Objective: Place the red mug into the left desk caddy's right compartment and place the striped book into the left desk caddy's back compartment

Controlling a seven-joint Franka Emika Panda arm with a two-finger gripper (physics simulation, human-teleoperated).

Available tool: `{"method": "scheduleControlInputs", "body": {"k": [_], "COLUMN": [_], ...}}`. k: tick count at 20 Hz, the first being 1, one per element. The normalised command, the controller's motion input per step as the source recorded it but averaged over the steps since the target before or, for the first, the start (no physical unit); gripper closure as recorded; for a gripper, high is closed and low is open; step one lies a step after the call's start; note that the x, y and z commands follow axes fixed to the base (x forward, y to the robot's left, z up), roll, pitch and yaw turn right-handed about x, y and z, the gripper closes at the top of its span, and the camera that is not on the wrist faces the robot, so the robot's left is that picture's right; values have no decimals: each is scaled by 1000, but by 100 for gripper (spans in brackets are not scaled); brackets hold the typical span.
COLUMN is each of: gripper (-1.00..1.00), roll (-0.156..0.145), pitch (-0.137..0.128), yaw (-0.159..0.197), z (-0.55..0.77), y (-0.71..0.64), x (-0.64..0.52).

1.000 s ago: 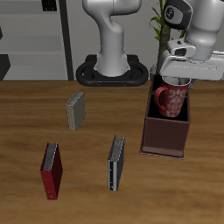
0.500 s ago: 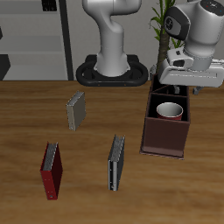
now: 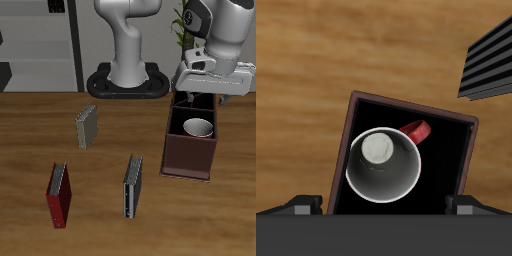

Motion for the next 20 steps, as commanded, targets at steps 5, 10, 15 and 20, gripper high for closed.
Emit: {"method": "scheduleControlInputs", "body": {"k": [5, 10, 15, 20], "gripper": [-100, -100, -100, -100], "roll": [11, -38, 14, 15], "pitch": [74, 13, 57, -32], "yaw": [27, 6, -6, 28], "z": [160, 93, -52, -11], "y": [-612, -605, -550, -427], "x": [526, 508, 468, 311]}}
